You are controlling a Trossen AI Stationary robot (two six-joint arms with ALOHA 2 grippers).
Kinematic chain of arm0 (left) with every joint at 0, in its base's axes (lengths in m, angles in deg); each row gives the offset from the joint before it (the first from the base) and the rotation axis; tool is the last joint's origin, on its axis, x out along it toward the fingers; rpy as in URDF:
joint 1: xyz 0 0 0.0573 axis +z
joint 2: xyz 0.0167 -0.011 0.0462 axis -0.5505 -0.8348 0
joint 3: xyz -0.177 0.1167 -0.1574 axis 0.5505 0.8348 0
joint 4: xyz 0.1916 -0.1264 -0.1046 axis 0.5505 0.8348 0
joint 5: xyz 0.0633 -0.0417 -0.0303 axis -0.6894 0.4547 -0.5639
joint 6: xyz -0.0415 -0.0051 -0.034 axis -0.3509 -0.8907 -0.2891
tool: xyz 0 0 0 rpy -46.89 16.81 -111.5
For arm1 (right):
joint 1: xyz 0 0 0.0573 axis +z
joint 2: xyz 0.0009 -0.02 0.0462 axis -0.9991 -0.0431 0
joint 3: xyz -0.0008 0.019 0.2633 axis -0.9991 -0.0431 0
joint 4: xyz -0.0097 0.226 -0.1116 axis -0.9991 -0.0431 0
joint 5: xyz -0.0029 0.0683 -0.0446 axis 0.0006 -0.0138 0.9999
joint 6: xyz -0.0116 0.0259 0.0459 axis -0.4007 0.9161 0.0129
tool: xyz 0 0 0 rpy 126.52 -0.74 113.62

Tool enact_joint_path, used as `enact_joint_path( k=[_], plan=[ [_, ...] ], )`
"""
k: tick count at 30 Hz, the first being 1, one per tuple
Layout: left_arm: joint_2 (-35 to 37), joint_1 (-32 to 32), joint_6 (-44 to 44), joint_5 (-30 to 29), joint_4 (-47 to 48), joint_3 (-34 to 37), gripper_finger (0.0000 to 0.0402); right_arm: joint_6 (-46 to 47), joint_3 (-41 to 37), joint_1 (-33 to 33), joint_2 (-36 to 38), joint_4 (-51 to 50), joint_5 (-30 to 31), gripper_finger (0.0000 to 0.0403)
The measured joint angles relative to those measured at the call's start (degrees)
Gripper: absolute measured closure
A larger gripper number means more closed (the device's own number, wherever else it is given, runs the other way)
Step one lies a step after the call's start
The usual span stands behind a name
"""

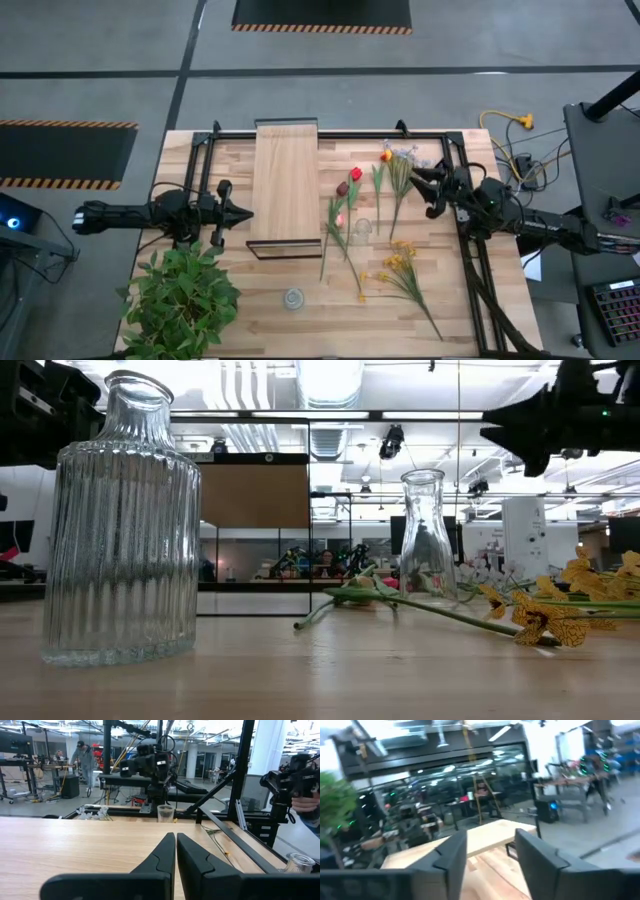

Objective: Pick and place flowers into a vace then onto a shelf
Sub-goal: Put the white flowers into the top transparent vase

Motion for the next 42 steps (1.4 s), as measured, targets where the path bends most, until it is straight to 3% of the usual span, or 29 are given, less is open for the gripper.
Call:
enact_joint_path(
  k=[5, 10, 14, 22, 34, 42],
  plan=[
    [0.00, 0.01, -0.02, 0.00, 0.04, 0.00, 0.0402, 8.62, 2.01, 0.01, -4.78, -4.47, 1.96, 0.0186],
    [0.00, 0.01, -0.02, 0.00, 0.13, 0.00, 0.0402, 14.77, 3.33, 0.00, -10.89, -4.88, 1.92, 0.0166],
    [0.00, 0.02, -0.02, 0.00, 0.16, 0.00, 0.0402, 15.33, 5.62, 0.00, -15.66, -8.41, 1.93, 0.0167],
    [-0.02, 0.02, -0.37, 0.04, 0.11, -0.11, 0.0402, 18.83, 14.78, 0.00, -23.69, -25.03, 3.21, 0.0179],
    [0.00, 0.02, 6.23, -0.22, 0.35, -0.02, 0.0402, 28.59, 30.67, -0.01, -33.73, -46.94, 10.27, 0.0179],
    [-0.11, 0.02, 6.23, -0.22, 0.37, 0.02, 0.0402, 39.05, 32.38, 0.00, -41.31, -58.14, 13.43, 0.0179]
  ],
)
